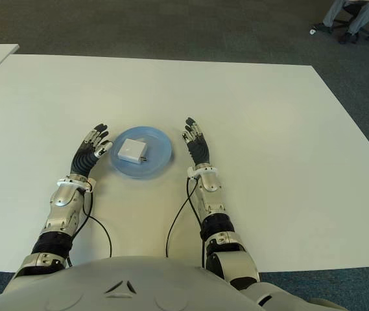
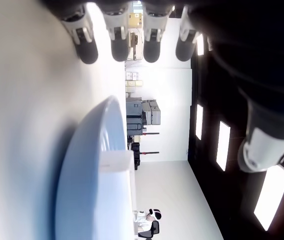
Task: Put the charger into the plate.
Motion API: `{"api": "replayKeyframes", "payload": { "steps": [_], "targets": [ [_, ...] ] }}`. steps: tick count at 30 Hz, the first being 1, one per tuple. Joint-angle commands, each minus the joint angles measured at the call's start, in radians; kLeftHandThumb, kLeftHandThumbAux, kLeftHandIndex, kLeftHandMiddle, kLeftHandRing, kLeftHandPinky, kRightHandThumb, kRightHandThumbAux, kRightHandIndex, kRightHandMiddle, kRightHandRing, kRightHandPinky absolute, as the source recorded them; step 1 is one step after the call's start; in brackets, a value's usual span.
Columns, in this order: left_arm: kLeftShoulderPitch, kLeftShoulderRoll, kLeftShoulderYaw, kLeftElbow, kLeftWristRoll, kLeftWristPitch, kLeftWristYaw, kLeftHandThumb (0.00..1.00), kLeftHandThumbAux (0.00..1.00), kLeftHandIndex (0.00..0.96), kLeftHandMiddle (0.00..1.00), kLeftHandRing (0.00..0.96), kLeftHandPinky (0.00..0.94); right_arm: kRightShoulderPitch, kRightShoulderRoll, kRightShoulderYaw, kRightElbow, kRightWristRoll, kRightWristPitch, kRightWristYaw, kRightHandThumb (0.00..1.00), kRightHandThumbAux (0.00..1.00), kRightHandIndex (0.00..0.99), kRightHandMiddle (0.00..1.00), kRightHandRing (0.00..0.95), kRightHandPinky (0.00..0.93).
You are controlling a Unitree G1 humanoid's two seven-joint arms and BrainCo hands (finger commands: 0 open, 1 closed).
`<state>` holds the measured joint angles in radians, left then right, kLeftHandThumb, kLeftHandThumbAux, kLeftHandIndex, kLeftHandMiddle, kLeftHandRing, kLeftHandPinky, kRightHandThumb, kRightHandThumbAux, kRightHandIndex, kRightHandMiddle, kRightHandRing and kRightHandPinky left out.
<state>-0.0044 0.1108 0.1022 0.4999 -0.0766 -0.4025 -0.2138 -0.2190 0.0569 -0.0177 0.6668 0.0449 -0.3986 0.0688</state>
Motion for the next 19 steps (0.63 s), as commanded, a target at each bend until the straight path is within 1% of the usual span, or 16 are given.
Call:
{"api": "replayKeyframes", "payload": {
  "steps": [1, 8, 15, 19],
  "targets": [
    [0.027, -0.010, -0.012, 0.028, 0.017, 0.026, 0.020, 0.000, 0.558, 0.000, 0.003, 0.000, 0.000, 0.028, -0.008, -0.008, 0.010, 0.004, 0.024, 0.006, 0.000, 0.500, 0.000, 0.046, 0.025, 0.023],
    [0.019, -0.014, -0.010, 0.050, 0.019, 0.010, 0.032, 0.000, 0.560, 0.000, 0.001, 0.000, 0.000, 0.027, -0.018, -0.012, 0.016, 0.002, 0.023, 0.017, 0.000, 0.511, 0.000, 0.039, 0.019, 0.017],
    [0.019, -0.006, -0.007, 0.048, 0.022, -0.046, 0.035, 0.000, 0.554, 0.000, 0.000, 0.000, 0.000, 0.020, -0.026, -0.012, 0.030, -0.003, 0.018, 0.023, 0.000, 0.514, 0.000, 0.035, 0.018, 0.017],
    [0.017, -0.009, -0.007, 0.051, 0.024, -0.065, 0.038, 0.000, 0.552, 0.000, 0.000, 0.000, 0.000, 0.016, -0.030, -0.011, 0.037, -0.007, 0.019, 0.022, 0.000, 0.518, 0.000, 0.033, 0.018, 0.017]
  ]
}}
